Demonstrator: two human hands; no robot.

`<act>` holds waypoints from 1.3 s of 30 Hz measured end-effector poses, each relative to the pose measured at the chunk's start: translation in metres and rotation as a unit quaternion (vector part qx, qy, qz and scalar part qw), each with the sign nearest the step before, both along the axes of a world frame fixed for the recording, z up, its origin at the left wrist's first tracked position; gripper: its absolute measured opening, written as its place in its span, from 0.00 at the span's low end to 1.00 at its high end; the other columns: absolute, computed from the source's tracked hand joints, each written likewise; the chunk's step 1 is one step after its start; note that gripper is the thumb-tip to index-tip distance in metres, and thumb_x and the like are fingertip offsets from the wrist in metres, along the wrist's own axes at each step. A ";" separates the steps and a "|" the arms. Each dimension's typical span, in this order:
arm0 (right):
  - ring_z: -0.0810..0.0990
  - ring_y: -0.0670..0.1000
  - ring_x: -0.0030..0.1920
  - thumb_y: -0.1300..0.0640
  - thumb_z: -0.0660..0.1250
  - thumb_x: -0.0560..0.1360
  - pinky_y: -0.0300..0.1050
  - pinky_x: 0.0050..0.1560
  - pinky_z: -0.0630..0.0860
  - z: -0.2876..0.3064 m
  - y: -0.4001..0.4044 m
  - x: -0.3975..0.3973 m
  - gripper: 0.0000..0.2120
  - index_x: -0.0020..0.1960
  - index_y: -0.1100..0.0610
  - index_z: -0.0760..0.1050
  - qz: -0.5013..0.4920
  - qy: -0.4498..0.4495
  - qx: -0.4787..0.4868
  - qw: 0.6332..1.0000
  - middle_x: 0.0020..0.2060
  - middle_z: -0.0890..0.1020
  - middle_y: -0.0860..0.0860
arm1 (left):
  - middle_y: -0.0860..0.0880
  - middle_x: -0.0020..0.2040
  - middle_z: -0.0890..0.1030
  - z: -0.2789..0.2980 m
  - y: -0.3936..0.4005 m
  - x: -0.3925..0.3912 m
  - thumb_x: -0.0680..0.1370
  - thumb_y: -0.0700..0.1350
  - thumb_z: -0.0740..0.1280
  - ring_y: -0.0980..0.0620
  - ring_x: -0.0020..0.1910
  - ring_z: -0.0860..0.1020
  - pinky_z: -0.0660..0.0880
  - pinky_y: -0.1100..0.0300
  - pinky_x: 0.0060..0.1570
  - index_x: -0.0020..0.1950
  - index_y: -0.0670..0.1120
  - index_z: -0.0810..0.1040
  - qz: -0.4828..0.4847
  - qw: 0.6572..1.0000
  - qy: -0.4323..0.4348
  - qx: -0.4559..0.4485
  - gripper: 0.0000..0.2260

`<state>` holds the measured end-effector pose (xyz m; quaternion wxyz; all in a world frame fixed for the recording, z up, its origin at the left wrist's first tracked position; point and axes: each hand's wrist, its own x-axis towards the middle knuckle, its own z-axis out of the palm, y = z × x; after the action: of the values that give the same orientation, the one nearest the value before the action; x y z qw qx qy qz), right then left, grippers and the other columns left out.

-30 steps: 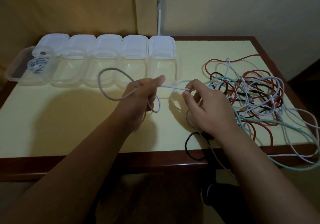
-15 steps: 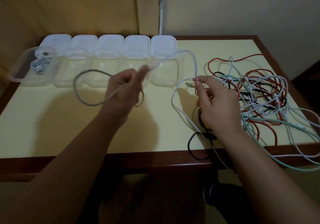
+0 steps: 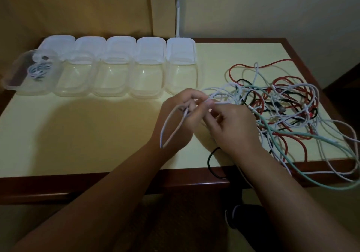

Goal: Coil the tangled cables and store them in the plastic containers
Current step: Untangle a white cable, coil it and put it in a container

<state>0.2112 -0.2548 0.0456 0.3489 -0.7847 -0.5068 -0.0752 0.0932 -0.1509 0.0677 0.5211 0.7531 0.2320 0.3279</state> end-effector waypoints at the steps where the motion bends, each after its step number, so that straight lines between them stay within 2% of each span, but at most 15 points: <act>1: 0.81 0.51 0.30 0.44 0.64 0.83 0.46 0.32 0.74 0.001 0.001 -0.001 0.12 0.53 0.47 0.84 0.000 0.012 0.000 1.000 0.29 0.80 0.44 | 0.56 0.24 0.67 0.000 0.002 0.000 0.79 0.45 0.73 0.60 0.25 0.67 0.63 0.69 0.31 0.44 0.52 0.81 0.023 1.000 -0.001 -0.013 0.05; 6: 0.78 0.48 0.29 0.44 0.63 0.83 0.48 0.33 0.76 0.003 0.004 0.004 0.08 0.58 0.44 0.77 -0.023 0.041 -0.002 0.999 0.26 0.78 0.45 | 0.50 0.27 0.65 0.010 0.007 -0.004 0.81 0.41 0.70 0.58 0.25 0.63 0.64 0.67 0.30 0.41 0.47 0.79 0.066 0.988 -0.074 -0.117 0.09; 9: 0.78 0.50 0.29 0.44 0.59 0.84 0.49 0.31 0.76 0.002 0.009 0.001 0.08 0.59 0.44 0.74 -0.020 0.024 -0.042 0.999 0.26 0.78 0.46 | 0.52 0.25 0.65 0.017 0.009 -0.009 0.82 0.41 0.68 0.57 0.23 0.61 0.62 0.65 0.26 0.44 0.44 0.79 0.069 0.964 -0.111 -0.233 0.07; 13: 0.80 0.55 0.35 0.40 0.54 0.85 0.50 0.34 0.76 -0.006 0.012 0.016 0.15 0.50 0.48 0.74 -0.073 0.053 -0.122 0.988 0.30 0.80 0.49 | 0.53 0.26 0.61 0.033 0.022 -0.018 0.83 0.39 0.65 0.56 0.25 0.56 0.57 0.63 0.25 0.43 0.45 0.78 0.040 0.924 -0.179 -0.335 0.09; 15: 0.79 0.55 0.34 0.39 0.56 0.84 0.50 0.32 0.74 -0.007 0.011 0.026 0.17 0.47 0.49 0.75 -0.092 0.071 -0.115 0.987 0.29 0.77 0.48 | 0.54 0.26 0.60 0.039 0.037 -0.025 0.83 0.41 0.65 0.57 0.26 0.56 0.56 0.63 0.25 0.43 0.46 0.76 0.054 0.911 -0.207 -0.352 0.09; 18: 0.76 0.49 0.30 0.39 0.62 0.83 0.46 0.29 0.68 -0.001 0.010 0.027 0.14 0.47 0.48 0.78 -0.081 0.106 -0.091 0.987 0.27 0.76 0.47 | 0.54 0.27 0.58 0.031 0.059 -0.038 0.84 0.44 0.64 0.57 0.26 0.56 0.58 0.64 0.24 0.44 0.47 0.74 0.102 0.893 -0.212 -0.383 0.09; 20: 0.79 0.47 0.32 0.41 0.65 0.82 0.46 0.32 0.73 0.001 0.008 0.026 0.12 0.48 0.47 0.80 -0.066 0.119 -0.070 0.988 0.29 0.80 0.47 | 0.54 0.27 0.60 0.022 0.067 -0.041 0.85 0.45 0.62 0.56 0.25 0.57 0.58 0.63 0.25 0.42 0.47 0.72 0.120 0.914 -0.179 -0.344 0.12; 23: 0.81 0.44 0.33 0.42 0.67 0.82 0.45 0.35 0.75 0.003 0.003 0.027 0.11 0.49 0.48 0.83 -0.063 0.142 -0.016 0.988 0.29 0.82 0.48 | 0.50 0.25 0.63 0.017 0.065 -0.038 0.83 0.49 0.65 0.54 0.24 0.60 0.58 0.62 0.24 0.36 0.47 0.67 0.093 0.971 -0.109 -0.194 0.17; 26: 0.82 0.43 0.31 0.43 0.68 0.82 0.46 0.35 0.78 0.006 -0.003 0.023 0.11 0.50 0.48 0.84 -0.049 0.160 0.008 0.986 0.27 0.81 0.48 | 0.41 0.25 0.68 0.009 0.047 -0.028 0.79 0.47 0.72 0.53 0.24 0.62 0.60 0.63 0.26 0.33 0.47 0.72 0.016 0.991 -0.051 -0.124 0.17; 28: 0.83 0.45 0.32 0.44 0.68 0.82 0.49 0.34 0.79 0.007 -0.006 0.020 0.10 0.51 0.48 0.85 -0.026 0.166 0.017 0.986 0.29 0.83 0.48 | 0.41 0.25 0.70 -0.001 0.034 -0.019 0.76 0.48 0.76 0.53 0.24 0.63 0.62 0.64 0.28 0.39 0.47 0.77 0.005 0.998 0.011 -0.068 0.11; 30: 0.84 0.46 0.34 0.45 0.68 0.83 0.50 0.33 0.77 0.009 -0.007 0.017 0.09 0.53 0.47 0.86 0.005 0.161 0.017 0.987 0.33 0.85 0.47 | 0.50 0.23 0.67 -0.003 0.018 -0.010 0.77 0.47 0.76 0.57 0.22 0.64 0.63 0.65 0.30 0.52 0.49 0.80 0.016 0.998 0.056 -0.013 0.07; 32: 0.82 0.45 0.34 0.45 0.68 0.83 0.49 0.33 0.76 0.010 -0.008 0.017 0.09 0.53 0.46 0.86 0.026 0.145 0.007 0.989 0.33 0.84 0.47 | 0.53 0.25 0.63 -0.003 0.006 0.001 0.80 0.41 0.71 0.60 0.21 0.65 0.63 0.72 0.30 0.63 0.40 0.79 -0.014 0.999 0.036 -0.007 0.12; 34: 0.80 0.48 0.31 0.43 0.67 0.83 0.51 0.32 0.76 0.011 -0.010 0.018 0.10 0.51 0.45 0.84 0.027 0.131 -0.011 0.991 0.30 0.82 0.48 | 0.51 0.28 0.64 0.005 0.001 0.005 0.82 0.32 0.66 0.65 0.21 0.70 0.66 0.75 0.31 0.54 0.28 0.77 -0.039 0.997 0.043 -0.057 0.07; 36: 0.79 0.51 0.29 0.40 0.65 0.82 0.52 0.31 0.76 0.010 -0.010 0.021 0.11 0.51 0.45 0.81 0.019 0.127 -0.040 0.991 0.29 0.80 0.50 | 0.53 0.27 0.65 0.009 0.001 0.004 0.82 0.36 0.67 0.63 0.23 0.70 0.66 0.72 0.31 0.39 0.35 0.75 -0.039 0.994 0.051 -0.088 0.12; 39: 0.78 0.51 0.30 0.41 0.67 0.81 0.47 0.32 0.74 0.008 -0.010 0.028 0.10 0.48 0.47 0.79 -0.035 0.132 -0.117 0.984 0.27 0.78 0.48 | 0.56 0.26 0.63 0.013 0.016 -0.003 0.82 0.46 0.69 0.59 0.24 0.62 0.61 0.65 0.27 0.33 0.48 0.68 -0.021 0.994 0.027 -0.102 0.19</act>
<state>0.2390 -0.2643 0.0537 0.3155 -0.8404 -0.4338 0.0773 0.0897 -0.1353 0.0804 0.5960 0.7091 0.2621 0.2708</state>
